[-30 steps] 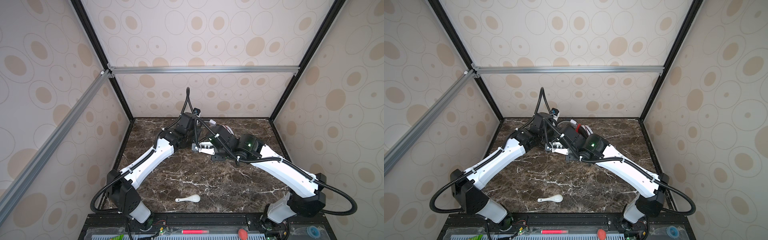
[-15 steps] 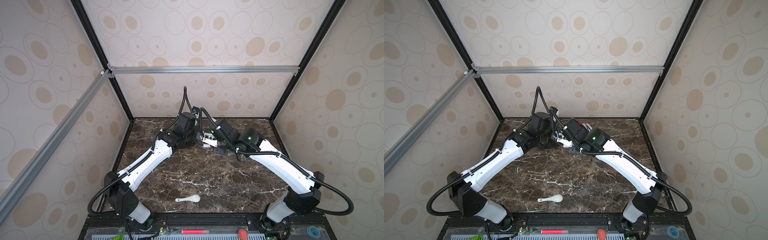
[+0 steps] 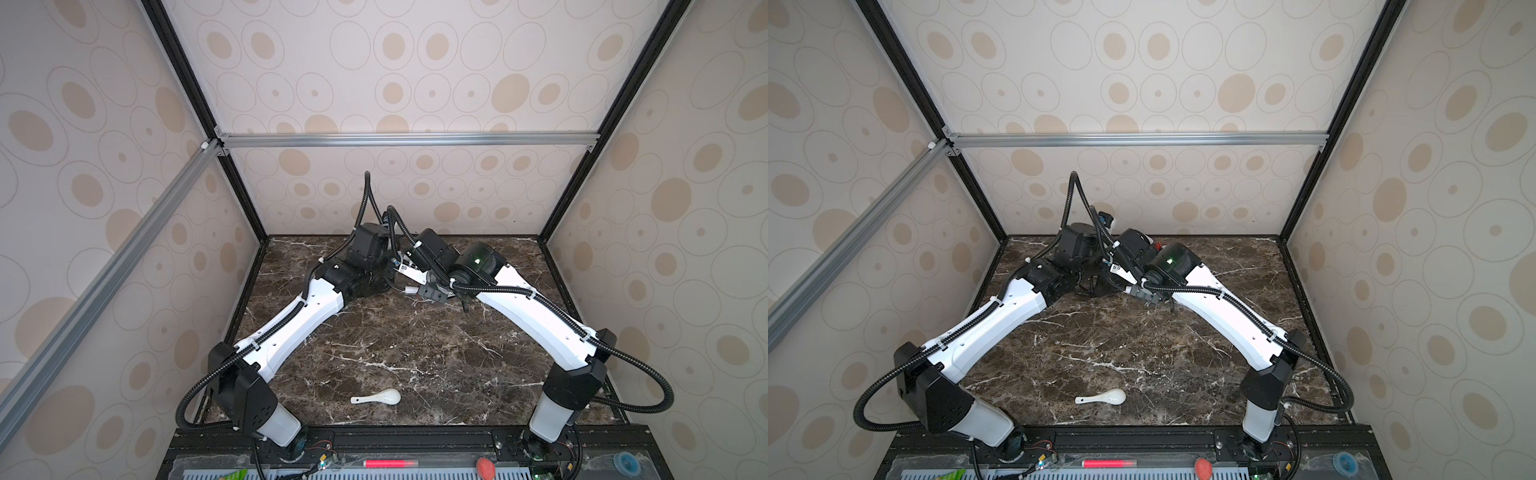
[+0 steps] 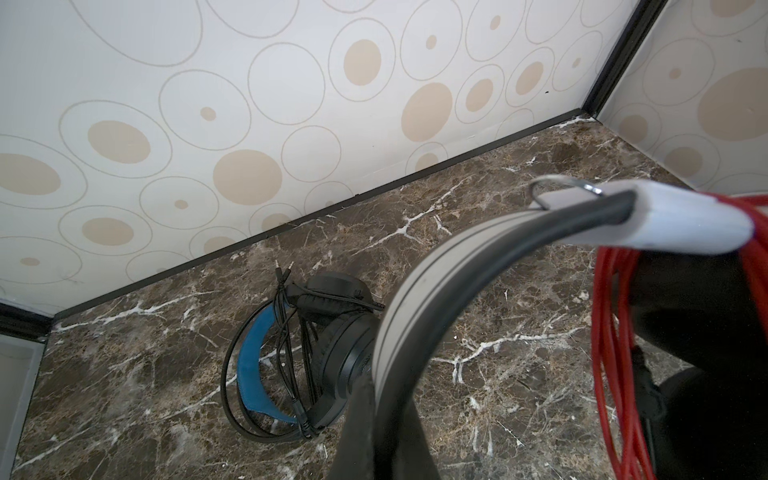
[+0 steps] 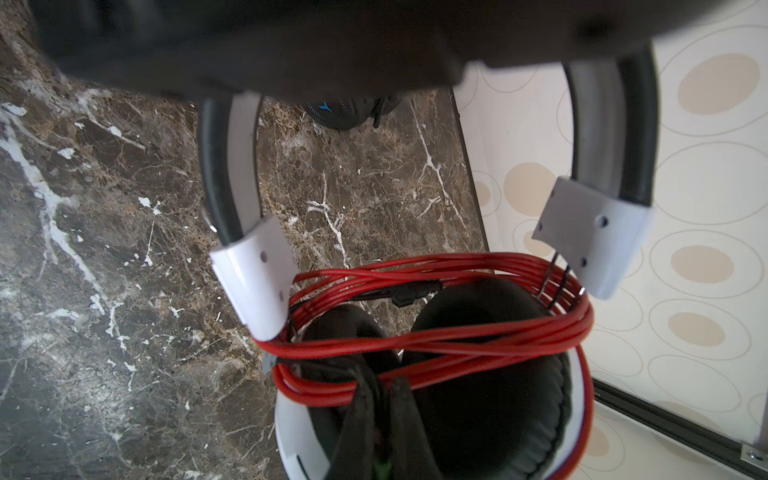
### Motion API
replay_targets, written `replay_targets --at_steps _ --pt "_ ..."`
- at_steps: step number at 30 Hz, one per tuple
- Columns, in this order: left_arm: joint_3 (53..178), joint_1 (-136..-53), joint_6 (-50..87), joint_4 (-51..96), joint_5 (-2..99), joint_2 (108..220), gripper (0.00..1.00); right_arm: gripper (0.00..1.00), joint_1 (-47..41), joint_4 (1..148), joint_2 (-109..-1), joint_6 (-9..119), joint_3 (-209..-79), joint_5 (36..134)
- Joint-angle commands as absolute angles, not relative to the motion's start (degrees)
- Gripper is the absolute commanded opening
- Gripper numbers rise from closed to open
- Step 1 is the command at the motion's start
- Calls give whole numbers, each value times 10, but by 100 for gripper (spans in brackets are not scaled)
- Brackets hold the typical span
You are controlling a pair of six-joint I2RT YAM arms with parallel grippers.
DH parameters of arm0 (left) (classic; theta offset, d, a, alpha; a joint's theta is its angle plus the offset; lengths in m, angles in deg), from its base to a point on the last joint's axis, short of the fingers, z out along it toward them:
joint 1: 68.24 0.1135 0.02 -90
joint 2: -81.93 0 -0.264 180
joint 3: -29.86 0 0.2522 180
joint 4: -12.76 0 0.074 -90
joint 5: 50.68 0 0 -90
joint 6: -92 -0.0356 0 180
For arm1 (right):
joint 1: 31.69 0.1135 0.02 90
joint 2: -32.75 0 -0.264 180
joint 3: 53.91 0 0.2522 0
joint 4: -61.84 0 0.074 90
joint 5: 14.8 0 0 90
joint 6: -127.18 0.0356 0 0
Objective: Wrap the headphones
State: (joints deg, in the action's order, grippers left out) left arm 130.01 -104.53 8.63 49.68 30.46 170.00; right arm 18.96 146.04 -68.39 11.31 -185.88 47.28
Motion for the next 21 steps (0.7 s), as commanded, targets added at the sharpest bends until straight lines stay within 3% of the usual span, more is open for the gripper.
replay_targets --at_steps 1,11,21 --pt "1309 -1059 68 530 372 1690 0 0 154 1445 -706 158 -1896 390" --pt "1329 -1059 98 537 387 1711 0 7 131 1511 -768 236 -1975 362" --pt "1355 -1059 141 548 408 1729 0 13 97 1481 -746 277 -1923 381"
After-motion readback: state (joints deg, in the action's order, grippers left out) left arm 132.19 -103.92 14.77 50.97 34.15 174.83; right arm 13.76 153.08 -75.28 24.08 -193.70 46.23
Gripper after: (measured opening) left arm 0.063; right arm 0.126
